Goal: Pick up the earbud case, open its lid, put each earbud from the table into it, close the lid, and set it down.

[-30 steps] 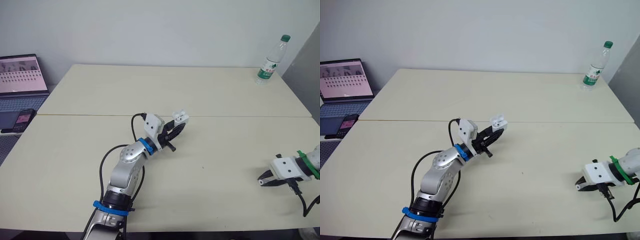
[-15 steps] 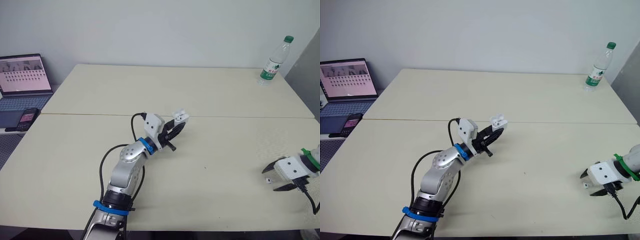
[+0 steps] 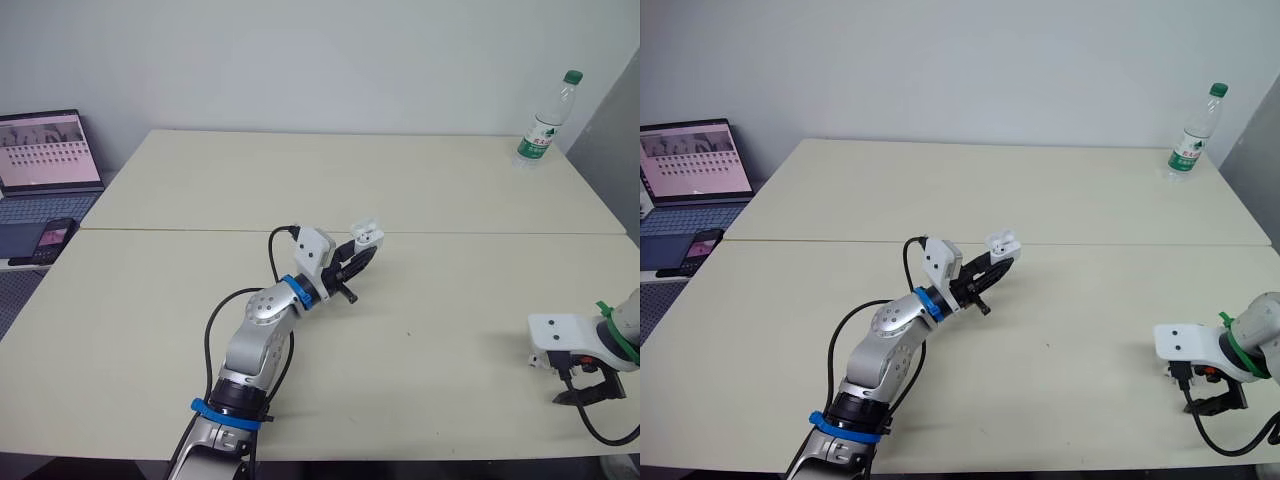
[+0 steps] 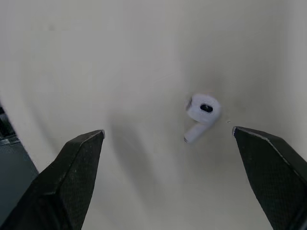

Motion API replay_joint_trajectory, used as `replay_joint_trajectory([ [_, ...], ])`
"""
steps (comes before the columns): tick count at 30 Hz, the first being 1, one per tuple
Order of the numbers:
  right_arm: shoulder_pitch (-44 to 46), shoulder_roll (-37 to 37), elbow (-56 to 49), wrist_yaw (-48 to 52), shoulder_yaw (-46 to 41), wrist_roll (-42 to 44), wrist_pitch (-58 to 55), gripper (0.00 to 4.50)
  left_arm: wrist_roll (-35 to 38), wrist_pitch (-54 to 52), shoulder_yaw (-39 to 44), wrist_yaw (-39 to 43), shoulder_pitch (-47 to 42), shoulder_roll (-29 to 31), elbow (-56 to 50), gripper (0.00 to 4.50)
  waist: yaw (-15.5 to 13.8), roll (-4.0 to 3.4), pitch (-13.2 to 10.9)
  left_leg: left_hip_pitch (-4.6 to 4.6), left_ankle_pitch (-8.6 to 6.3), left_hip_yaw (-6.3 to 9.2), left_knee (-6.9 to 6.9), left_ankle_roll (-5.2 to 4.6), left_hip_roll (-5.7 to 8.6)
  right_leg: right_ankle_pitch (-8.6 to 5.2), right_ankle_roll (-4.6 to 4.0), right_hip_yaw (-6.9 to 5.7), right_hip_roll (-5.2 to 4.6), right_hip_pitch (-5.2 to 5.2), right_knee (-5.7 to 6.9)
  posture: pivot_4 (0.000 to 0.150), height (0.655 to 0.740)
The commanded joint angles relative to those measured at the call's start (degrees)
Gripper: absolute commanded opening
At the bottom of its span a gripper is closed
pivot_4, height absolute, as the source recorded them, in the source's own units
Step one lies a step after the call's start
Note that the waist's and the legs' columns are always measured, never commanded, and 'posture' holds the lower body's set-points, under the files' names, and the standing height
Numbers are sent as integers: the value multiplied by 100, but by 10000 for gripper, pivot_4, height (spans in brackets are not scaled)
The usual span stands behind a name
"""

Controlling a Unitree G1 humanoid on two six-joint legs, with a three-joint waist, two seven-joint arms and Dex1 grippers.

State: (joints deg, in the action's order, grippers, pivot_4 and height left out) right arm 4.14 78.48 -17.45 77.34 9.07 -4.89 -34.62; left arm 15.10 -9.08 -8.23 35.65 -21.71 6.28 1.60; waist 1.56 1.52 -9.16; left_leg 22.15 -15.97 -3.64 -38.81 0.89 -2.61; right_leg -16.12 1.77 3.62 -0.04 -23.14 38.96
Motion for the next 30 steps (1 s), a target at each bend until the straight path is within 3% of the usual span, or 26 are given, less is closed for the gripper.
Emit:
replay_joint_trajectory([
  [1, 200, -175, -262, -516, 106, -372, -903, 44851, 24, 153, -18, 19, -29, -43, -149, 7391, 2, 2, -1, 2, 0, -2, 0, 0, 0, 1, 0, 2, 0, -1, -2, 1500, 7362],
  [8, 432, -652, -586, -855, 144, -20, -2708, 44851, 15, 160, -44, 0, 24, -49, -180, 7391, 7, 3, -1, 18, 0, 11, 0, 0, -2, 2, -3, -8, 4, -9, -3, 1500, 7362],
  [19, 906, -1159, -287, -1254, -151, 1023, -4477, 44851, 2, 179, -94, 3, 47, -57, -185, 7391, 21, 16, -5, 18, 2, 11, -3, -4, -3, 4, -4, -7, 10, -9, -3, 1500, 7362],
  [27, 1042, -1252, -306, -1718, -171, 1606, -4872, 44851, -6, 173, -118, -13, 73, -72, -202, 7391, 21, 21, -7, 22, 1, 14, -3, -4, -3, 3, -3, -8, 11, -9, -5, 1500, 7362],
  [30, 988, -1156, -324, -1826, -164, 1749, -4816, 39232, -6, 185, -110, -14, 67, -67, -183, 7391, 20, 22, -7, 23, 1, 15, -2, -4, -3, 3, -3, -9, 11, -9, -5, 1500, 7362],
])
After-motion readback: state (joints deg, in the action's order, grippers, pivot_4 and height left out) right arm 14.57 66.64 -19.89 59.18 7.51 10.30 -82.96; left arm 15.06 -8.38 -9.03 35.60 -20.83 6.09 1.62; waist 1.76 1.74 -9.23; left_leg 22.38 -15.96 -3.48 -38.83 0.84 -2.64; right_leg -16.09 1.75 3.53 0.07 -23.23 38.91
